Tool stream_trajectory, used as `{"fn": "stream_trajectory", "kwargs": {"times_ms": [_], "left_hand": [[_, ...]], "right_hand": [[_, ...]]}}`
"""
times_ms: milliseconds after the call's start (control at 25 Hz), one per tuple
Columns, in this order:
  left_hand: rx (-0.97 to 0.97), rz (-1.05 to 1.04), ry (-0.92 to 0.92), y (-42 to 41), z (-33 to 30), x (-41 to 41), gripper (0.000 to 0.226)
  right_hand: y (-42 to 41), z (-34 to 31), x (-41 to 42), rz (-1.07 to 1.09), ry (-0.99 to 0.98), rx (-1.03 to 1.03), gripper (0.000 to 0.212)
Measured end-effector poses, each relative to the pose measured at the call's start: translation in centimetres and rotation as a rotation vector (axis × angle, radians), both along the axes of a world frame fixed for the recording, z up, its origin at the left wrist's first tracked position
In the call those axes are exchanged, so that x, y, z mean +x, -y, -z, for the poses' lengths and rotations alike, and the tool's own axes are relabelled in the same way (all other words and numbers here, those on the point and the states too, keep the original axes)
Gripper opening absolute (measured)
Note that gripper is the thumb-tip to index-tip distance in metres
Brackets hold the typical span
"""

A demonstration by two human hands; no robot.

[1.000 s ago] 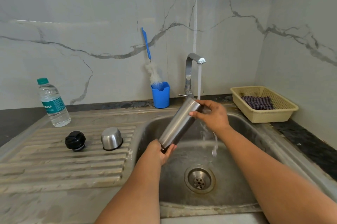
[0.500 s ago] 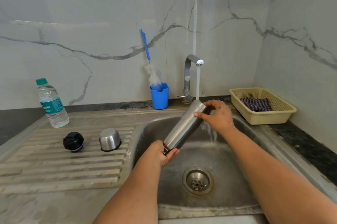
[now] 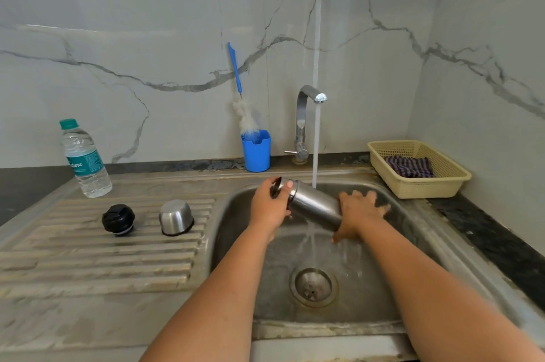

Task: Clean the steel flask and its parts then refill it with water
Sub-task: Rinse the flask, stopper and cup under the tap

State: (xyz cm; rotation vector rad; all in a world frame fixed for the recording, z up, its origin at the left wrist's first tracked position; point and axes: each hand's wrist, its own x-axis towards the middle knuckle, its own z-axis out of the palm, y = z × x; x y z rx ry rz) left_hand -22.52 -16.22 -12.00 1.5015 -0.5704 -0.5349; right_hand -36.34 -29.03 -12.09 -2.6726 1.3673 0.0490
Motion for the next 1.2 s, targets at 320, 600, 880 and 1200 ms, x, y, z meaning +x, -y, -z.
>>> {"fn": "stream_trajectory", "kwargs": {"times_ms": [320, 600, 880, 1200], "left_hand": [[0.409, 0.310, 0.493, 7.0, -3.1, -1.0, 0.050], [0.244, 0.296, 0.213, 6.5, -3.3, 1.7, 0.033], [0.202, 0.226, 0.048, 7.3, -2.5, 0.6, 0.040], [0.114, 0.357, -0.134, 5.6, 0.0, -1.0, 0.031]], "right_hand": [[0.0, 0.8, -0.5, -0.028, 0.542, 0.412, 0.091], [-0.3, 0.4, 0.7, 0.001, 0.298, -0.079, 0.087], [0.2, 0.6, 0.4, -0.065, 0.472, 0.203, 0.089], [0.5, 1.0, -0.5, -0.093, 0.438, 0.338, 0.087]]}}
